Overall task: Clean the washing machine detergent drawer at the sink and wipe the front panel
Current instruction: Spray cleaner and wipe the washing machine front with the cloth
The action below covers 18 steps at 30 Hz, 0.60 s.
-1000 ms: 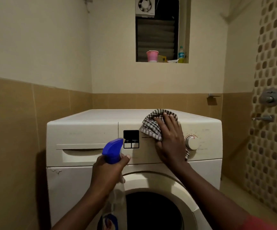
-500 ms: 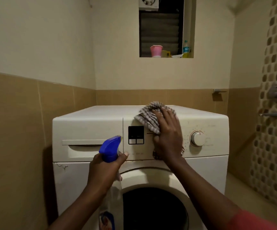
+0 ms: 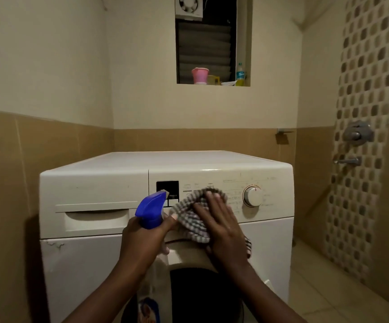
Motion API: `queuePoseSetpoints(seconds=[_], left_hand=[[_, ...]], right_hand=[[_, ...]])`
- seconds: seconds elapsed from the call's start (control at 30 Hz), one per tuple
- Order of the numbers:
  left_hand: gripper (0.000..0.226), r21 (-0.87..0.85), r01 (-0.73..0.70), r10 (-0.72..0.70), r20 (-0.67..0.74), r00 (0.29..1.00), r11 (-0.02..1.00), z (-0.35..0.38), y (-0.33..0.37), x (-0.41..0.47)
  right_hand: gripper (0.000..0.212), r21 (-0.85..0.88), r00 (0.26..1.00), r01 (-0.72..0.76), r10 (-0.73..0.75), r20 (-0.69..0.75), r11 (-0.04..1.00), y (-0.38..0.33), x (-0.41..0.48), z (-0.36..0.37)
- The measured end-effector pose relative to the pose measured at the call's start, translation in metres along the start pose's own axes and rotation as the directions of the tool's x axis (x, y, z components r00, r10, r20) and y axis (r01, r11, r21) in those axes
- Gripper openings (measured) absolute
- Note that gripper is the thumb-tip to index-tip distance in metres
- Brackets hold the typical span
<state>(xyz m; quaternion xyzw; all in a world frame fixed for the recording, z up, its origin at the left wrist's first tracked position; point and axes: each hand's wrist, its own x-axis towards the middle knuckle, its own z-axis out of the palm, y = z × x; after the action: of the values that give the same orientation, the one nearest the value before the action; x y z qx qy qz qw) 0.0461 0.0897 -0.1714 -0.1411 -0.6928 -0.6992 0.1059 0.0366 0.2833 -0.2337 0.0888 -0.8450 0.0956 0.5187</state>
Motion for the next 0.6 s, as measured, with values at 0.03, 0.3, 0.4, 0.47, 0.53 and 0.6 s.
queuePoseSetpoints(seconds=[0.03,0.3,0.4,0.47,0.53,0.6], left_hand=[[0.022,0.008,0.002,-0.002,0.013,1.000,1.000,0.002,0.000,-0.001],[0.024,0.082,0.012,-0.018,0.079,0.997,0.997,0.039,0.004,0.000],[0.024,0.083,0.019,-0.028,0.108,0.994,0.996,0.057,0.015,0.000],[0.023,0.073,0.021,-0.029,0.120,0.992,0.997,0.071,0.022,0.000],[0.022,0.078,0.007,-0.018,0.139,0.990,0.997,0.084,0.028,0.001],[0.021,0.087,-0.013,-0.001,0.161,0.987,0.996,0.096,0.034,0.002]], right_hand=[[0.082,0.009,0.995,-0.097,0.097,-0.004,0.995,0.007,-0.011,-0.002],[0.058,0.063,0.993,-0.114,0.114,-0.004,0.992,0.024,-0.031,-0.033],[0.065,0.189,0.957,-0.240,0.265,-0.121,0.952,0.035,-0.026,-0.063],[0.063,0.224,0.925,-0.263,0.311,-0.219,0.939,0.043,-0.020,-0.083],[0.067,0.234,0.900,-0.278,0.338,-0.275,0.932,0.051,-0.015,-0.098],[0.072,0.247,0.886,-0.286,0.353,-0.300,0.926,0.059,-0.013,-0.108]])
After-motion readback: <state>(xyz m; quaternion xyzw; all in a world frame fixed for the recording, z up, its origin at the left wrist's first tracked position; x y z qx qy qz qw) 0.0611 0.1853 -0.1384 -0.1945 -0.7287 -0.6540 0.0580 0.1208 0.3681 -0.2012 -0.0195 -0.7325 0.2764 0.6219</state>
